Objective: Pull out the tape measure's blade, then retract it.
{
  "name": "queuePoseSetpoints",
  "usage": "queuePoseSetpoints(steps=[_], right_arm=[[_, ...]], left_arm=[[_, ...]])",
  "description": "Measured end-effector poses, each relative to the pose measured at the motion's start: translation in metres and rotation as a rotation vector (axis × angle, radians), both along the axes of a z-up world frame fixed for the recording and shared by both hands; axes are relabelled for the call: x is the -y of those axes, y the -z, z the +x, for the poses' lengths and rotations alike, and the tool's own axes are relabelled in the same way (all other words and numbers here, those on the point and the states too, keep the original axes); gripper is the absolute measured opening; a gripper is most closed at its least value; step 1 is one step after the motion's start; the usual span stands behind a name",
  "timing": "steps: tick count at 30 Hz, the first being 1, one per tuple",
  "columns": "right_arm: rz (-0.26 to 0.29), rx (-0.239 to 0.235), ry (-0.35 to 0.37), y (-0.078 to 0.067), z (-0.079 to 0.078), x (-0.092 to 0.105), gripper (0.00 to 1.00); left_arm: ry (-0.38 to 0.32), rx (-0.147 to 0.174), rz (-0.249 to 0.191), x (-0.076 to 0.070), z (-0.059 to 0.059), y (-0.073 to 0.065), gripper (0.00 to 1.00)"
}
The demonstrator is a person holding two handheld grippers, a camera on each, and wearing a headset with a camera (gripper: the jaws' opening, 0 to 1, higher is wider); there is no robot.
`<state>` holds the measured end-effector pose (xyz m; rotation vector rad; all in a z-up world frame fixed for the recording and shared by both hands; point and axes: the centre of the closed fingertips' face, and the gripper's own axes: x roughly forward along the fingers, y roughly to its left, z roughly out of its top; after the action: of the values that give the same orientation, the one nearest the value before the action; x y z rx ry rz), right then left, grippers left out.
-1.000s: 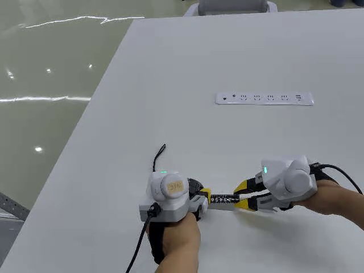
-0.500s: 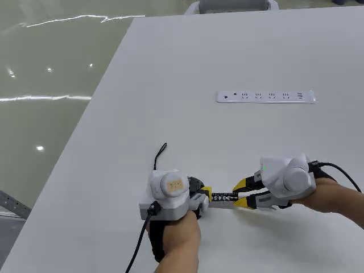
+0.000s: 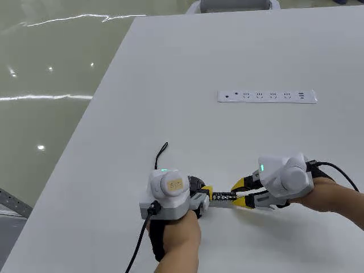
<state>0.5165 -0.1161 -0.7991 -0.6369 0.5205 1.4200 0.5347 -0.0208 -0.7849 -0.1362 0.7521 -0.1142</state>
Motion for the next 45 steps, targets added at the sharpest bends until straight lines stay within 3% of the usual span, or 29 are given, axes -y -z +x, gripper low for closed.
queuePoseSetpoints(steps=[45], right_arm=[[0.007,-0.006,-0.010,0.001,0.000,-0.018,0.13]], left_arm=[[0.004,0.001,-0.014,-0.001,0.000,0.000,0.59]])
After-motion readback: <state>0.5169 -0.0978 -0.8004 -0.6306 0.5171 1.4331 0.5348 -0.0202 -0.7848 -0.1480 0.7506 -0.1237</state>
